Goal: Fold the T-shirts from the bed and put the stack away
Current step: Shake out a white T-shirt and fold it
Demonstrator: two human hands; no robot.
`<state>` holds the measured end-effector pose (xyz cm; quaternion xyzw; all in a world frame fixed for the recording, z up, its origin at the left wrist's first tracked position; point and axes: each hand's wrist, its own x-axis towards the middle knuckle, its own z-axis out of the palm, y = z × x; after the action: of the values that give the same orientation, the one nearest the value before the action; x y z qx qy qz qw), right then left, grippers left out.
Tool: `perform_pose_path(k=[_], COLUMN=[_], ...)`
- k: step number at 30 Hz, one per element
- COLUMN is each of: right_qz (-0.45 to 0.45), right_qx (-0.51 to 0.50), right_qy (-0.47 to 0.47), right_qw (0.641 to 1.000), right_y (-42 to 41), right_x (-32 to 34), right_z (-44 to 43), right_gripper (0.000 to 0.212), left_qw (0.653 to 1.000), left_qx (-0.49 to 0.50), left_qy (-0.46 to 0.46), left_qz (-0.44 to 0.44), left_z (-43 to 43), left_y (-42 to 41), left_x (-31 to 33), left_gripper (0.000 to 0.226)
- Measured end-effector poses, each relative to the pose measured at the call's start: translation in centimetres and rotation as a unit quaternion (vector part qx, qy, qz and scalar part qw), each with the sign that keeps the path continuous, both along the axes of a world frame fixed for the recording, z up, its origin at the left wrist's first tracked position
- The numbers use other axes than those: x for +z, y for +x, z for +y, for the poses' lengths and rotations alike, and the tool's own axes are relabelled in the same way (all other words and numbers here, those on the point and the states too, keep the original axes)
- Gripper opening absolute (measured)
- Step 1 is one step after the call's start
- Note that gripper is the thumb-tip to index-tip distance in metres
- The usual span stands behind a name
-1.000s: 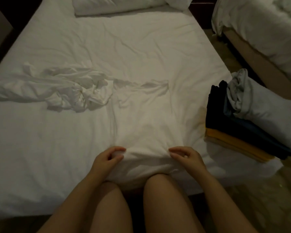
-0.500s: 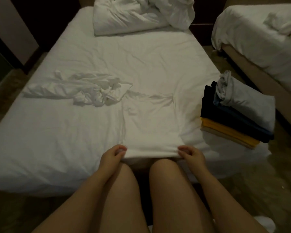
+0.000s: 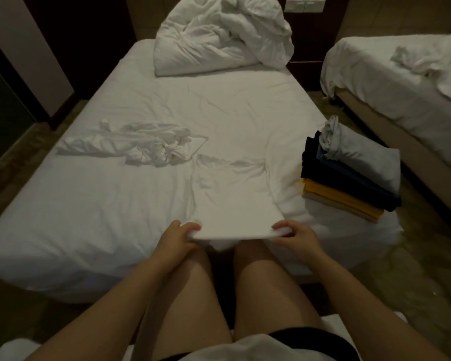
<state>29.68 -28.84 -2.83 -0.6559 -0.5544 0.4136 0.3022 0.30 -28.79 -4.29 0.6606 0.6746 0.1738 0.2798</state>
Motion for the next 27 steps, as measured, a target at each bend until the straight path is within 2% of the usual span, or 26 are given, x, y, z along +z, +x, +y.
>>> perform_pose_path(k=[4,7,11,15,18,20,21,23,25,27], right_qz=[-0.098,-0.168,-0.152,-0.152,-0.115,-0.072,-0.042,0.048,0.144,0.163], right_qx=[0.028,0.019,-0.018,-0.028,-0.055,-0.071,-0.076,-0.085,-0.108,-0.147], right_qy=[0.116,0.156,0.146,0.147,0.16,0.162,0.159,0.14,0.118,0.124], right_qw=[0.988,0.973,0.977,0.977,0.979,0.982,0.984,0.985,0.976,0.968], right_y=[-0.8,-0.7,-0.1,0.1,0.3,0.7,0.9,1.0,0.7,0.0], right_x=[-0.2,-1.0,-2.0,-2.4,-2.5,-2.3,-2.0,-1.2,-0.4,-0.1], right_z=[-1.0,-1.0,-1.9,-2.1,-1.6,-1.5,-1.5,-1.4,-0.9,0.3], right_gripper=[0.017,0.013,0.005,0.005,0.006,0.016,0.02,0.015,0.007,0.008], left_qw=[0.994,0.989,0.975,0.972,0.96,0.944,0.931,0.905,0.894,0.892], left_qx=[0.074,0.124,0.206,0.195,0.201,0.209,0.214,0.211,0.205,0.218], left_qy=[0.056,0.065,0.081,0.103,0.125,0.137,0.133,0.112,0.117,0.138], left_qz=[0.056,0.049,-0.008,-0.082,-0.149,-0.217,-0.264,-0.351,-0.381,-0.372], left_z=[-1.2,-1.6,-3.2,-4.5,-3.9,-4.1,-4.4,-4.6,-3.9,-2.1], left_y=[0.5,1.4,0.7,0.7,1.5,2.1,2.5,3.4,4.1,4.5], left_x=[-0.1,0.0,-1.1,-2.2,-1.2,0.0,0.8,2.0,2.4,2.5], left_gripper=[0.028,0.019,0.009,0.009,0.007,0.01,0.014,0.023,0.019,0.018])
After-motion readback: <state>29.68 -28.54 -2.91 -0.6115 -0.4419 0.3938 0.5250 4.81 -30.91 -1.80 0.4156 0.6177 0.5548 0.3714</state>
